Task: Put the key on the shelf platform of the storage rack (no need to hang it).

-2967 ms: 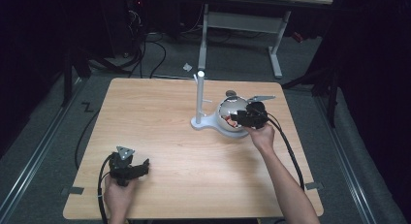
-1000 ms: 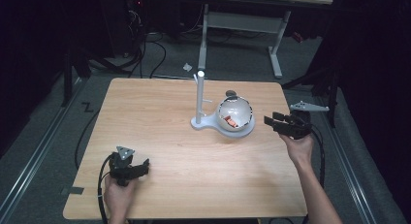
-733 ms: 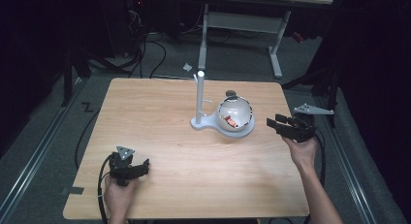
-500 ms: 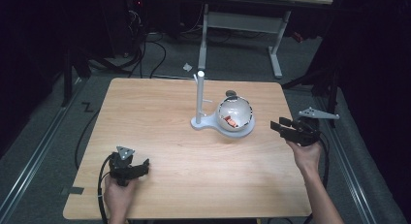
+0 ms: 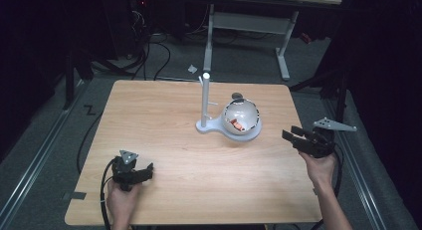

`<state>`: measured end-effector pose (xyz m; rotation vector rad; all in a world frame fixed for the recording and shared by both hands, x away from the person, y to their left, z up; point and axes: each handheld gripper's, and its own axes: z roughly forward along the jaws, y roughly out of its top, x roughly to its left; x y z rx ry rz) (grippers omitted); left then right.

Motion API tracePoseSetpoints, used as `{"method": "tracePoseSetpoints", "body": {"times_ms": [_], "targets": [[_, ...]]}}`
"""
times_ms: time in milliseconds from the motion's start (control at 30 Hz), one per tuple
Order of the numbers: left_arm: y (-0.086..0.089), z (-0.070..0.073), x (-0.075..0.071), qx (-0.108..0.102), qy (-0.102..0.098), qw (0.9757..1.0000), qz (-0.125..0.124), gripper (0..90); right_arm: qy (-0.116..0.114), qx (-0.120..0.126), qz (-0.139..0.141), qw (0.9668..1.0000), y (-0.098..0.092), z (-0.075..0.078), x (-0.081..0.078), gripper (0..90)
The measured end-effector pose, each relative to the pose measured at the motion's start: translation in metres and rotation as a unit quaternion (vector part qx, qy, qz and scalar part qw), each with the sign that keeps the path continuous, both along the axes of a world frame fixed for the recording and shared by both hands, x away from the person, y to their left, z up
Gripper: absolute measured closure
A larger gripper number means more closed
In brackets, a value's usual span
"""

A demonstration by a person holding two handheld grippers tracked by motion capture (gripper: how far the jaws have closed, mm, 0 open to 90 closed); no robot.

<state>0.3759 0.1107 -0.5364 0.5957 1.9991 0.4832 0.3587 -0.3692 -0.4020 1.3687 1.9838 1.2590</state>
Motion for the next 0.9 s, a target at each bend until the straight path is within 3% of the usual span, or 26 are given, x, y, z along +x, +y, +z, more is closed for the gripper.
{"method": "tracePoseSetpoints", "body": {"times_ms": [900], "targets": [[-0.001,0.000,0.000,-0.004,0.001,1.0000,0.004,16.0,0.001,0.006,0.024,0.9997,0.013,-0.009,-0.020,50.8]]}}
